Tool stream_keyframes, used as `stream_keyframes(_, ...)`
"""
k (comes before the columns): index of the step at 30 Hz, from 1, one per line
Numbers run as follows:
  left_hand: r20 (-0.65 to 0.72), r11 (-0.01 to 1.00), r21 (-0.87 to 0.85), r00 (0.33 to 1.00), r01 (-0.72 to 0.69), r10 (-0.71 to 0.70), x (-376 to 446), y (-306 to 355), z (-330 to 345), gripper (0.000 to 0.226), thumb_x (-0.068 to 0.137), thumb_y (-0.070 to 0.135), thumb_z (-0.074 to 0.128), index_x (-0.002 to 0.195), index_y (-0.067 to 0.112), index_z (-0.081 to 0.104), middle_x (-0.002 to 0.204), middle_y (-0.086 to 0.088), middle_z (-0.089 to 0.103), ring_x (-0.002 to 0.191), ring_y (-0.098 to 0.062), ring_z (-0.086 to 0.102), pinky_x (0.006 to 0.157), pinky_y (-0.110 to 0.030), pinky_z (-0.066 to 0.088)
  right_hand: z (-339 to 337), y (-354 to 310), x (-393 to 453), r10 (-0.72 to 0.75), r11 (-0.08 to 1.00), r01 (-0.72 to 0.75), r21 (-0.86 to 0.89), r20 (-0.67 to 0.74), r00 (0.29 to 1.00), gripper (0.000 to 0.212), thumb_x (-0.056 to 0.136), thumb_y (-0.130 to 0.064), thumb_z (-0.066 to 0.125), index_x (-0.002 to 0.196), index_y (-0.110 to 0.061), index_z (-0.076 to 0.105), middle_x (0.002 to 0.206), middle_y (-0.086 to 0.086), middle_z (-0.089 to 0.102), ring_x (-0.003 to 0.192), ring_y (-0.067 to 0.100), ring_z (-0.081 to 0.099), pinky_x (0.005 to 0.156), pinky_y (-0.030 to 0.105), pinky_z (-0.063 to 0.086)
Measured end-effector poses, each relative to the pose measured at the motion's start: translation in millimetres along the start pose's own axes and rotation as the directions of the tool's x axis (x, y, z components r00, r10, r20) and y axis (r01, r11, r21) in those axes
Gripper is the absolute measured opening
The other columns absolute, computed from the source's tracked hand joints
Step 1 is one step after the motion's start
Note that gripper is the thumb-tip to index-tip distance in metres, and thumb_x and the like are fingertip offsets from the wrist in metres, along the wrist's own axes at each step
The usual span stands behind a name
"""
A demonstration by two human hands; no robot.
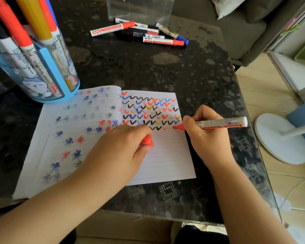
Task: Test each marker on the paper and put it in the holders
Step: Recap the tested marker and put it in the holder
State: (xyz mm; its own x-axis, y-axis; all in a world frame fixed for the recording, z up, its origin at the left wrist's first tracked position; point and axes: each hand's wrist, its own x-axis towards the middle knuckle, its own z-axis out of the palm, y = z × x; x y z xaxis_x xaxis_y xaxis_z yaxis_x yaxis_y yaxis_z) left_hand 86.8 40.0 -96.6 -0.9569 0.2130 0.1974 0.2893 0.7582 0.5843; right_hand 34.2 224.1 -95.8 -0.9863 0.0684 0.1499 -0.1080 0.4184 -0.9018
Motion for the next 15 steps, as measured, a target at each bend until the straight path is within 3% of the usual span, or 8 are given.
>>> stream_keyframes(4, 0.004, 1.000, 0.000, 1.000, -0.012, 0.012, -0.4, 0.1, -0.7, 0.018, 0.073, 0.013, 0.076, 0.087, 0.017, 0.065, 0.075, 0.006, 0.067, 0.068, -0.012, 0.061, 0.057, -0.026, 0.049, -0.5, 1.6, 1.3, 0.028, 1.000, -0.028, 0.007, 0.004, 1.000, 0.038, 0.081, 0.001, 0.060, 0.058, -0.009, 0.031, 0.048, -0.004, 0.030, 0.045, 0.006, 0.025, 0.045, 0.026, 0.028)
stream_keyframes(8, 0.029, 1.000, 0.004, 1.000, 0.011, -0.011, -0.7, 0.9, -2.0, 0.017, 0.075, 0.016, 0.074, 0.089, 0.018, 0.065, 0.076, 0.005, 0.067, 0.069, -0.012, 0.062, 0.057, -0.024, 0.049, -0.2, 6.0, 2.8, 0.017, 0.999, -0.019, -0.027, -0.066, 0.998, 0.037, 0.082, -0.001, 0.059, 0.058, -0.010, 0.032, 0.047, -0.008, 0.030, 0.045, 0.006, 0.026, 0.043, 0.018, 0.024)
stream_keyframes(11, 0.038, 1.000, -0.002, 0.999, 0.016, -0.016, 0.1, 1.3, -3.2, 0.017, 0.075, 0.014, 0.075, 0.088, 0.018, 0.066, 0.075, 0.007, 0.067, 0.068, -0.008, 0.060, 0.057, -0.013, 0.041, -1.0, 6.0, 2.4, 0.028, 0.999, -0.030, -0.028, -0.081, 0.996, 0.036, 0.083, -0.004, 0.059, 0.059, -0.010, 0.033, 0.048, -0.007, 0.032, 0.044, 0.006, 0.027, 0.042, 0.018, 0.024)
stream_keyframes(15, 0.003, 0.985, -0.130, 0.993, 0.114, -0.115, 2.1, 8.4, -10.2, 0.011, 0.079, 0.022, 0.071, 0.086, 0.026, 0.063, 0.080, 0.020, 0.061, 0.071, 0.006, 0.056, 0.060, -0.003, 0.041, -5.4, -1.4, -0.3, 0.137, 0.978, -0.116, 0.172, -0.119, 0.983, 0.036, 0.087, -0.014, 0.061, 0.060, -0.015, 0.039, 0.046, -0.010, 0.039, 0.043, 0.006, 0.030, 0.043, 0.021, 0.027)
